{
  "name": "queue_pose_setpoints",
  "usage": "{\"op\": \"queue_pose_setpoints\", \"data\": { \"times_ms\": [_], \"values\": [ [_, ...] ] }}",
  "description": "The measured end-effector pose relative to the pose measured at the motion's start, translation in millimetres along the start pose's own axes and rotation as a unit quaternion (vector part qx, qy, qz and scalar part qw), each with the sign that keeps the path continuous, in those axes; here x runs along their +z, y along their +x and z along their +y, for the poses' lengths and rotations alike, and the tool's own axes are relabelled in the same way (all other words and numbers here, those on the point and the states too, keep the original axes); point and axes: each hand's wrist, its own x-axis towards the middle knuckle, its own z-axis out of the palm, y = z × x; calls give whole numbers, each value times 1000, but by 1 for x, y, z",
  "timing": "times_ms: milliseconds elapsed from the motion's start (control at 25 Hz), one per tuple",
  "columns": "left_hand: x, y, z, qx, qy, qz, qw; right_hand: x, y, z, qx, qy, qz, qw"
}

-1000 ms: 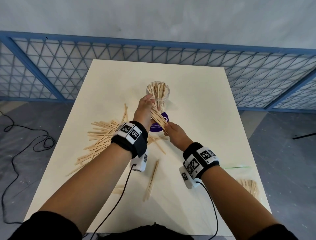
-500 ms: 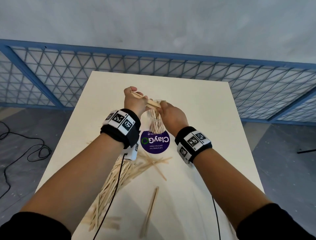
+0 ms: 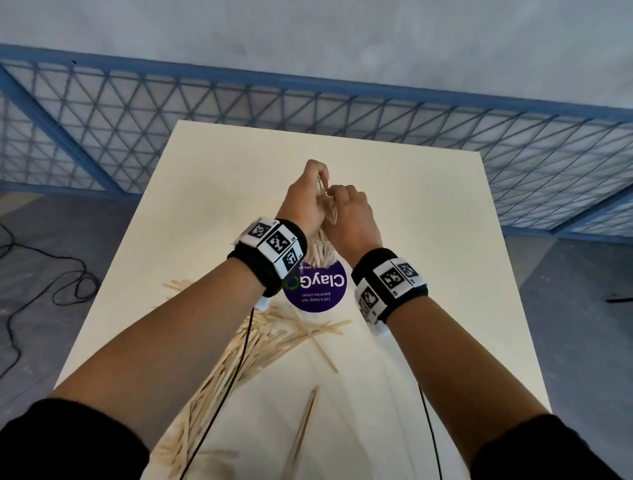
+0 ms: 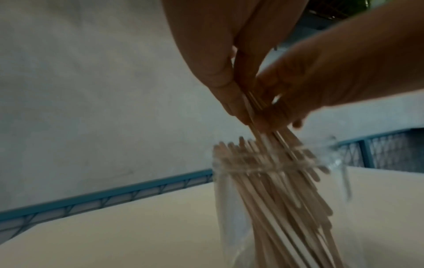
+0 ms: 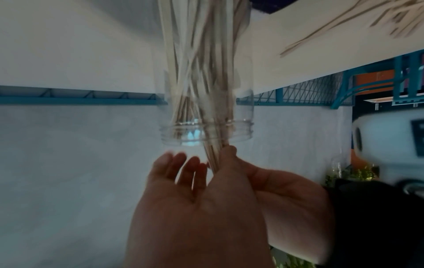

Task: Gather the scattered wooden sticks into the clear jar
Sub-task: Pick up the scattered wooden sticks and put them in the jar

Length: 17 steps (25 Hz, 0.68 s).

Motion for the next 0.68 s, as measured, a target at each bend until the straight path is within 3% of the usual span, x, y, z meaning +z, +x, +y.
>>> {"op": "queue_pose_setpoints", "data": {
  "times_ms": [120,240,320,480,600,680],
  "values": [
    [18,0,-7,5,82,-133,988,11,-4,13,73,3,54,996],
    [25,4,-11,0,170,-200,965,20,-5,26,136,171,68,974],
    [27,6,-13,9,170,-182,968,23,-5,33,148,212,66,964],
    [27,3,-17,-18,81,-84,993,28,-5,36,150,245,78,955],
    [22,-10,-18,28,95,-70,993,25,-10,38,156,258,75,950],
    [13,-25,-20,69,60,-22,996,23,-21,39,145,259,111,948]
  ]
}}
